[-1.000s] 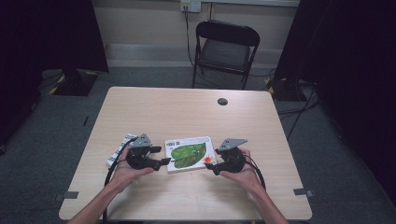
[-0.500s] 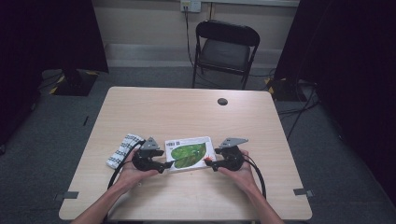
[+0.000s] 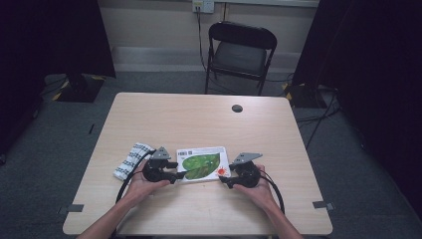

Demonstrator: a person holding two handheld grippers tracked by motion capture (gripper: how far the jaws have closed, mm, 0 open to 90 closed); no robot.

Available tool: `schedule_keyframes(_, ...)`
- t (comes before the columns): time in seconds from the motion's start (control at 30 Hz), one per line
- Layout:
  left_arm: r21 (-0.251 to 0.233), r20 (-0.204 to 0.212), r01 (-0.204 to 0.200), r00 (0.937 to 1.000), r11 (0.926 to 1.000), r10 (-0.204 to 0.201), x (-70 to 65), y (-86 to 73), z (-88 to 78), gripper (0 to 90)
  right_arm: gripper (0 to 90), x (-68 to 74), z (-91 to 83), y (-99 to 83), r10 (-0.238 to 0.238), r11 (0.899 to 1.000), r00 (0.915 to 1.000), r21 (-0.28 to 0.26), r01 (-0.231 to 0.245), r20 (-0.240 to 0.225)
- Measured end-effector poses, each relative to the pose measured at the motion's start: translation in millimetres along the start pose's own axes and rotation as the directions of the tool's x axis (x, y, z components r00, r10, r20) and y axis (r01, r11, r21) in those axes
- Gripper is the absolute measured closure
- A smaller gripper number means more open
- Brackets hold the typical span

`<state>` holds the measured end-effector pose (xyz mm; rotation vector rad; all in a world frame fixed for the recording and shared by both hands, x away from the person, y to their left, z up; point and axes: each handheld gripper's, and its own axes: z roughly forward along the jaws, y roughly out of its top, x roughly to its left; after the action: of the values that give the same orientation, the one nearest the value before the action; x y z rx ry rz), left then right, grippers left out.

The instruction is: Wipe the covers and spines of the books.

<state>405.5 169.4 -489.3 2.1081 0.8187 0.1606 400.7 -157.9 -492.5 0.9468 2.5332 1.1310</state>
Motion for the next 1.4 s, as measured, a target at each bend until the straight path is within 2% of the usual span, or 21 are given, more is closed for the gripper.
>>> schedule_keyframes(0.1, 0.013, 0.016, 0.036, 0.9992, 0.9993, -0.036, 3.2, 0.3, -0.7, 45.4, 39.1, 2.5, -2.0, -1.5, -0.010, 1.000, 0.9999, 0.004, 0.010, -0.004)
schedule_keyframes(0.3, 0.033, 0.000, 0.025, 0.9997, 0.9991, -0.025, 4.9, 2.2, -3.5, 45.6, 43.2, 8.4, -4.7, -3.1, -0.029, 1.000, 0.9991, 0.008, 0.029, -0.032)
schedule_keyframes(0.37, 0.033, -0.001, 0.026, 0.9996, 0.9991, -0.026, 4.4, 2.2, -3.6, 46.1, 43.0, 11.0, -4.8, -2.9, -0.050, 0.999, 0.9984, 0.016, 0.050, -0.025)
schedule_keyframes(0.5, 0.053, 0.000, 0.026, 0.9997, 0.9982, -0.026, 2.6, 3.8, -5.0, 47.1, 44.8, 9.0, -5.3, -2.2, -0.046, 0.999, 0.9984, 0.012, 0.046, -0.033)
schedule_keyframes(0.53, 0.065, -0.015, 0.022, 0.9997, 0.9977, -0.021, 1.3, 5.0, -6.2, 46.6, 44.9, 9.2, -5.3, -2.0, -0.047, 0.999, 0.9984, 0.013, 0.047, -0.031)
schedule_keyframes(0.57, 0.068, -0.038, 0.008, 0.9993, 0.9977, -0.005, 0.2, 6.7, -8.4, 45.2, 44.6, 9.0, -5.4, -1.6, -0.051, 0.999, 0.9982, 0.014, 0.052, -0.032)
schedule_keyframes(0.67, 0.029, -0.042, 0.034, 0.9986, 0.9990, -0.033, 2.1, 9.2, -15.7, 43.1, 41.1, 7.5, -5.7, -0.3, -0.036, 0.999, 0.9992, 0.007, 0.036, -0.017)
schedule_keyframes(0.87, -0.022, -0.053, 0.031, 0.9981, 0.9993, -0.032, 8.0, 13.5, -41.9, 40.9, 41.1, 8.5, -8.7, 1.8, -0.040, 0.999, 0.9990, -0.013, 0.040, -0.018)
schedule_keyframes(0.9, -0.020, -0.060, 0.037, 0.9974, 0.9991, -0.038, 8.1, 12.4, -46.4, 40.2, 40.7, 8.0, -9.2, 2.0, -0.040, 0.999, 0.9990, -0.019, 0.040, -0.017)
schedule_keyframes(1.03, 0.001, -0.085, 0.018, 0.9962, 0.9998, -0.018, 11.8, -0.2, -62.6, 36.1, 40.5, 5.0, -9.6, 3.5, -0.026, 0.999, 0.9996, -0.029, 0.026, -0.011)
schedule_keyframes(1.13, -0.014, -0.114, 0.056, 0.9918, 0.9983, -0.057, 21.4, -10.2, -74.7, 34.8, 40.5, 6.6, -10.5, 6.2, -0.035, 0.999, 0.9994, -0.038, 0.035, -0.005)
schedule_keyframes(1.17, -0.022, -0.129, 0.066, 0.9893, 0.9976, -0.068, 24.7, -12.1, -78.0, 36.1, 40.5, 7.3, -10.8, 7.1, -0.039, 0.999, 0.9992, -0.039, 0.039, -0.004)
schedule_keyframes(1.23, -0.050, -0.158, 0.081, 0.9834, 0.9954, -0.088, 28.4, -14.9, -83.5, 44.6, 40.5, 8.5, -11.0, 8.5, -0.040, 0.998, 0.9992, -0.041, 0.039, -0.007)
schedule_keyframes(1.3, -0.065, -0.177, 0.103, 0.9777, 0.9925, -0.113, 32.0, -16.8, -87.7, 45.2, 40.5, 9.2, -11.3, 9.2, -0.042, 0.998, 0.9991, -0.047, 0.041, -0.003)
schedule_keyframes(1.33, -0.066, -0.197, 0.095, 0.9746, 0.9933, -0.107, 32.9, -17.9, -89.2, 45.2, 40.5, 9.2, -11.5, 9.3, -0.041, 0.998, 0.9991, -0.050, 0.041, -0.003)
schedule_keyframes(1.4, -0.073, -0.210, 0.098, 0.9713, 0.9925, -0.111, 36.2, -20.3, -91.5, 45.0, 40.4, 8.9, -11.2, 9.2, -0.037, 0.998, 0.9993, -0.051, 0.037, 0.000)
